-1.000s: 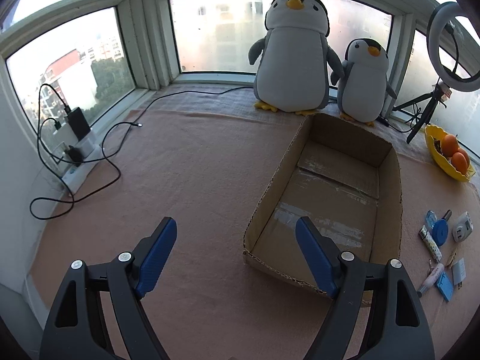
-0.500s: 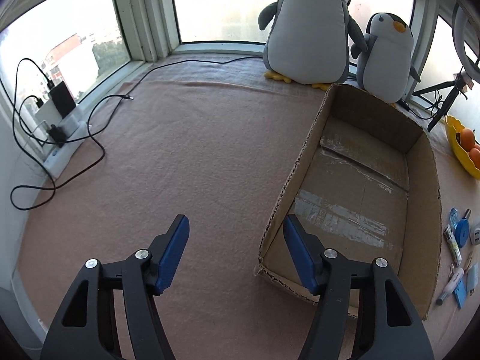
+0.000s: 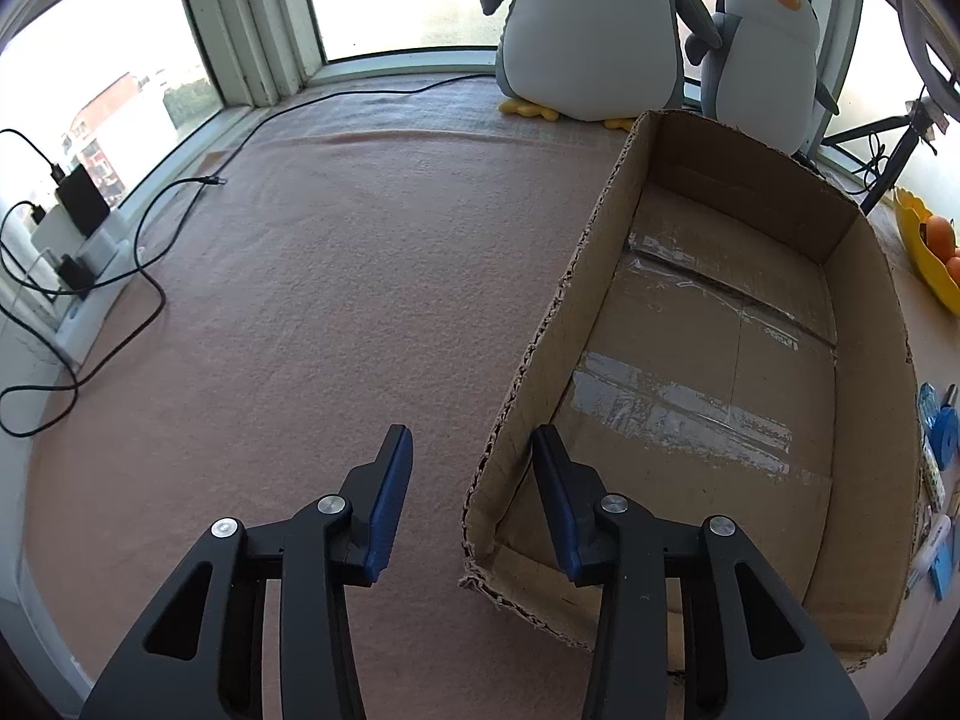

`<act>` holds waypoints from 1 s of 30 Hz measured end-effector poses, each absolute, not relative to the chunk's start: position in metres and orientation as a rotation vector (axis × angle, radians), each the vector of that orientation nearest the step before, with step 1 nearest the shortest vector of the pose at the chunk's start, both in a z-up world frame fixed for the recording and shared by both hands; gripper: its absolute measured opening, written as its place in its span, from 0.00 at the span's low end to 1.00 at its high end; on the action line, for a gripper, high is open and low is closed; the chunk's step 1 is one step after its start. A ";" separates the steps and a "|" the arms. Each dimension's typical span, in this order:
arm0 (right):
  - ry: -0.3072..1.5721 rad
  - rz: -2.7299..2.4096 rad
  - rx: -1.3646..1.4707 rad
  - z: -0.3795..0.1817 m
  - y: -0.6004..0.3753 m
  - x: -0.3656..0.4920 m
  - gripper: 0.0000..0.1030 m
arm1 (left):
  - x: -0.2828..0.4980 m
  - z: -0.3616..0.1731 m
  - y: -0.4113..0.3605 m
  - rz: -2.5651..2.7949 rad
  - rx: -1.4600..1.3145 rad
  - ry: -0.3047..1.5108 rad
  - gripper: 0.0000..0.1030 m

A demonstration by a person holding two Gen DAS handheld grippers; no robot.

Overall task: Organize rigid objects
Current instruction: 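Move the left tool to the cardboard box rim and hold it, then grasp the white USB charger with the right tool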

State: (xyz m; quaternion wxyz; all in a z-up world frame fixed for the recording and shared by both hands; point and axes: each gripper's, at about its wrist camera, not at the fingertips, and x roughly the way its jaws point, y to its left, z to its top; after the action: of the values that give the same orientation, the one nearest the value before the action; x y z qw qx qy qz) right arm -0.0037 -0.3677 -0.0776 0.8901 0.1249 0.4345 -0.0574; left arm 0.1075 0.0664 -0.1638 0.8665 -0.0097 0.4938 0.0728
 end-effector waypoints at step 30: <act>1.170 -0.013 0.095 -0.175 -0.377 0.043 0.69 | 0.095 -0.167 0.045 0.176 -0.088 1.106 0.19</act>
State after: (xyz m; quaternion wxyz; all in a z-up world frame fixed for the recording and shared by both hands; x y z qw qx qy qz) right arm 0.0431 -0.3766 -0.1751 0.8327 0.0447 0.5519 -0.0063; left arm 0.0947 0.0454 -0.1671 0.8463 -0.0417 0.5246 0.0834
